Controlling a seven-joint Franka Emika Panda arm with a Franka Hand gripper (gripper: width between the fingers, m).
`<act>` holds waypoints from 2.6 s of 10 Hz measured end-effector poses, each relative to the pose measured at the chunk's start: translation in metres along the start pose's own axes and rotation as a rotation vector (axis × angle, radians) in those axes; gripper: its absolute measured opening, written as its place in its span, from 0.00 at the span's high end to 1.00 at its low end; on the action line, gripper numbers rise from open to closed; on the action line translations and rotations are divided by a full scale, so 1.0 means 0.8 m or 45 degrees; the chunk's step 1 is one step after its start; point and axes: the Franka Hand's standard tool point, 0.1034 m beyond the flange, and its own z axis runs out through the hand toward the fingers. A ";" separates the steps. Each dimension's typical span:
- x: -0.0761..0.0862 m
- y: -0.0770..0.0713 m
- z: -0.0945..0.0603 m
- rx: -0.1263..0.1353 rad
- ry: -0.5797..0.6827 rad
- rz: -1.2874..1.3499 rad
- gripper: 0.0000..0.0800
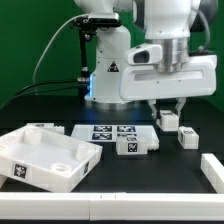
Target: Assemble square table
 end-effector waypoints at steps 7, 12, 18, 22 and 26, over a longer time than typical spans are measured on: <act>-0.014 0.003 0.033 -0.016 -0.011 -0.006 0.64; 0.010 0.010 -0.017 0.016 -0.075 0.042 0.20; 0.056 0.022 -0.047 0.015 -0.067 0.057 0.19; 0.066 0.054 -0.050 0.050 -0.094 0.447 0.19; 0.069 0.057 -0.049 0.054 -0.073 -0.020 0.19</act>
Offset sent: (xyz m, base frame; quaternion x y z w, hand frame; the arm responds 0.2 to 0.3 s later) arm -0.0040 0.0102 -0.0148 -0.0058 0.0189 0.0021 0.9998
